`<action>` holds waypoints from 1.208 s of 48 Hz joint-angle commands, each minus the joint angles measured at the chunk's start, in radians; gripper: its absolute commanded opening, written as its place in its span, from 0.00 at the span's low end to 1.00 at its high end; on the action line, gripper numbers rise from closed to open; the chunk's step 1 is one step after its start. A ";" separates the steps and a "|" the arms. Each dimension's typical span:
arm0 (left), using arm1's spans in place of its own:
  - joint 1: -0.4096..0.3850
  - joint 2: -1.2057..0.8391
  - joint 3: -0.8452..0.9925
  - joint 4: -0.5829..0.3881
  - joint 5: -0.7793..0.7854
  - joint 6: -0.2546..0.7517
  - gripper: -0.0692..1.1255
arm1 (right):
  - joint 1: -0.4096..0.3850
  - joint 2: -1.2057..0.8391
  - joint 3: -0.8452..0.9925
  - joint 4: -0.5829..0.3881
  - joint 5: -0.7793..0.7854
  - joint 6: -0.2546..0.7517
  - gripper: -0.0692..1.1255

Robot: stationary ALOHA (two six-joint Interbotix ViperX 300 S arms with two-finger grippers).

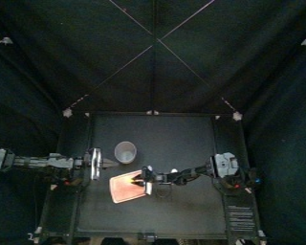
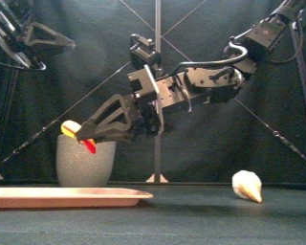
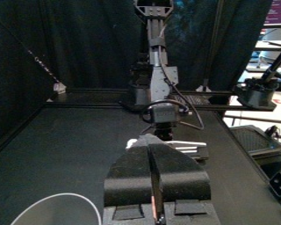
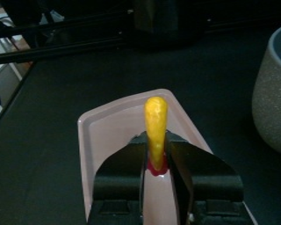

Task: Pick the shrimp then place it on the pink plate
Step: Drop shrimp on the pink plate and return to neutral

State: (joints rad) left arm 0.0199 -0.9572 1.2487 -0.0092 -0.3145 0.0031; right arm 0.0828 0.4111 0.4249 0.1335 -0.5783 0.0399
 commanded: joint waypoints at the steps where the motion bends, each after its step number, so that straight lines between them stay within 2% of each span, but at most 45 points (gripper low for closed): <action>1: 0.002 0.005 -0.012 0.002 -0.009 0.002 0.09 | 0.006 -0.018 -0.029 0.002 -0.002 0.003 0.50; 11: 0.005 0.005 -0.012 0.002 -0.009 0.002 0.09 | 0.009 -0.018 -0.031 0.020 0.008 0.003 0.67; 16: 0.006 0.005 -0.012 0.002 -0.011 0.002 0.09 | 0.008 -0.018 -0.031 0.037 0.021 0.003 0.71; 37: 0.006 0.005 -0.008 0.000 -0.009 0.000 0.09 | 0.003 -0.083 0.021 0.020 0.003 -0.009 0.71; 58: 0.012 0.005 -0.002 0.000 -0.011 0.000 0.09 | -0.017 -0.449 0.434 -0.015 -0.238 -0.017 0.72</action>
State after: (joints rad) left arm 0.0276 -0.9572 1.2609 -0.0092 -0.3145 0.0031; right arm 0.0798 0.0537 0.8023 0.1258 -0.7854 0.0215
